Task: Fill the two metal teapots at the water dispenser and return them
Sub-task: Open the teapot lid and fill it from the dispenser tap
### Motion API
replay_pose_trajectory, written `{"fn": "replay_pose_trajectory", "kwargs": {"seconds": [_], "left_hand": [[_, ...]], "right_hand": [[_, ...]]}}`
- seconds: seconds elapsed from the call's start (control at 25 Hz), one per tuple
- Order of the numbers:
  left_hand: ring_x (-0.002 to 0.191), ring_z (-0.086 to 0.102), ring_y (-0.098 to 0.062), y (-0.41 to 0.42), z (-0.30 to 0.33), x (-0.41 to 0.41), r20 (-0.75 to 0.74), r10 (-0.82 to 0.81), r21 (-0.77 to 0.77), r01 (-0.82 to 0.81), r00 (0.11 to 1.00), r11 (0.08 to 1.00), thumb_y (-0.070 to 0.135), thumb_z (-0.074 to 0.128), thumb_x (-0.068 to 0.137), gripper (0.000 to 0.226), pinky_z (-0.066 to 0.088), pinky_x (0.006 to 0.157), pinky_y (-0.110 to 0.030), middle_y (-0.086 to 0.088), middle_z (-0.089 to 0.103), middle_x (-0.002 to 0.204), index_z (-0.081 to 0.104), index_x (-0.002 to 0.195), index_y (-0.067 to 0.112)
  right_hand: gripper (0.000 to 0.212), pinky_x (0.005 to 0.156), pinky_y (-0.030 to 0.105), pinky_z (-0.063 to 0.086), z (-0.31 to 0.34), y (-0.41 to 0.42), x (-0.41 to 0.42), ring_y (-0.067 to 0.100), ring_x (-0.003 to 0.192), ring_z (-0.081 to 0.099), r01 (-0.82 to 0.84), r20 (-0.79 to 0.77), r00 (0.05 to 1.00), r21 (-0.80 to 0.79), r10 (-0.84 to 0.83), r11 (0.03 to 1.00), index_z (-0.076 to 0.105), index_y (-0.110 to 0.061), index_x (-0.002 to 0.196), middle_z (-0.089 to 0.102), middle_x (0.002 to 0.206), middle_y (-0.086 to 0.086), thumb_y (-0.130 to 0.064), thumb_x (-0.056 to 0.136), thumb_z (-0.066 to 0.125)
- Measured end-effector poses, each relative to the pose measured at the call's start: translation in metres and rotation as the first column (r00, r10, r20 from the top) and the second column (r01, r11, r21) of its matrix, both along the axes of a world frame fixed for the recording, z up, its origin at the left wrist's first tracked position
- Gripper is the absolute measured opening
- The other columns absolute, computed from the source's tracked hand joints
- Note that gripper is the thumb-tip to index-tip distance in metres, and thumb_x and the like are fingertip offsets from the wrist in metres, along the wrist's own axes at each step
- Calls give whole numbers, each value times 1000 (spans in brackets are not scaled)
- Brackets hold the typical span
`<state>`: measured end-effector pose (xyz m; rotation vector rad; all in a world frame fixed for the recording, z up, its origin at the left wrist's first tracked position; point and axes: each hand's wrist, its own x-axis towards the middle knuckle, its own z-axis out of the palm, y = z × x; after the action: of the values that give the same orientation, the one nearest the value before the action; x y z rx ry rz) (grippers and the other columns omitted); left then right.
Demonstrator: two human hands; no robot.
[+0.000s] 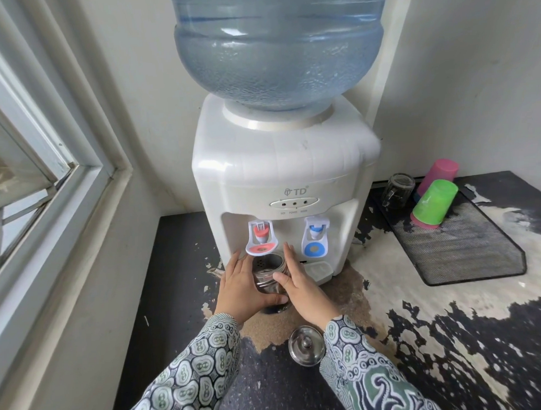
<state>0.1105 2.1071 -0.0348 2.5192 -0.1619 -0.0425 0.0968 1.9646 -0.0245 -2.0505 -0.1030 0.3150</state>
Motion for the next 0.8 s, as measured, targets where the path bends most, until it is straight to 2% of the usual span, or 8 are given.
{"fn": "replay_pose_trajectory", "kwargs": {"seconds": [0.16,0.32,0.44,0.52,0.6,0.64,0.72,0.8], "left_hand": [[141,17,-21,-3,0,0,23,34,-67,-32,999,997,78,54,32,127,13,117,-33,-3,35,147,32,138,13],[141,15,-23,-7,0,1,21,50,-118,-47,999,992,60,80,42,119,11,117,-32,-5,35,146,31,138,10],[141,12,-23,-9,-1,2,31,79,-176,-73,996,982,44,86,49,112,8,115,-29,-6,33,146,30,138,7],[141,13,-23,-11,-2,2,30,95,-233,-86,995,969,38,88,48,111,8,115,-30,-7,32,145,30,137,6],[139,15,-24,-12,-3,1,19,102,-282,-92,995,955,36,89,45,113,13,117,-37,-8,32,144,30,137,7],[138,16,-24,-13,-3,1,14,107,-301,-97,994,949,36,89,43,114,15,117,-40,-8,33,143,30,136,7],[136,18,-24,-14,-3,1,1,117,-324,-110,993,940,35,89,42,114,18,115,-42,-8,32,142,30,135,8],[136,17,-24,-16,-3,2,-17,121,-338,-120,993,934,31,90,42,114,18,115,-42,-8,30,142,28,136,9]], "right_hand": [[65,117,35,3,3,-3,4,13,143,-6,-17,-28,999,-2,16,1000,-6,-30,145,-9,156,-4,-34,96,37],[65,115,31,3,5,-7,6,10,143,-4,-33,-37,999,23,34,999,-5,-29,145,-8,156,-5,-34,96,37],[64,114,29,4,4,-7,4,9,143,-3,-29,-32,999,39,30,999,-4,-30,145,-5,156,-6,-34,96,37],[64,114,28,6,0,-8,3,8,142,1,-3,-15,1000,69,4,998,1,-30,146,1,156,-7,-35,95,40],[61,112,24,15,-2,-8,0,7,140,13,50,24,998,77,-52,996,14,-25,145,19,151,-7,-35,93,44],[53,106,19,22,-1,-7,-1,9,136,25,109,67,991,77,-114,991,26,-21,142,32,143,-5,-32,93,45],[25,84,7,35,6,-3,-4,12,113,52,286,197,928,168,-316,944,52,-15,116,56,117,2,-22,95,41],[22,71,8,36,18,-2,-6,0,87,55,375,285,841,306,-460,875,57,-12,88,60,91,3,-22,94,38]]}}
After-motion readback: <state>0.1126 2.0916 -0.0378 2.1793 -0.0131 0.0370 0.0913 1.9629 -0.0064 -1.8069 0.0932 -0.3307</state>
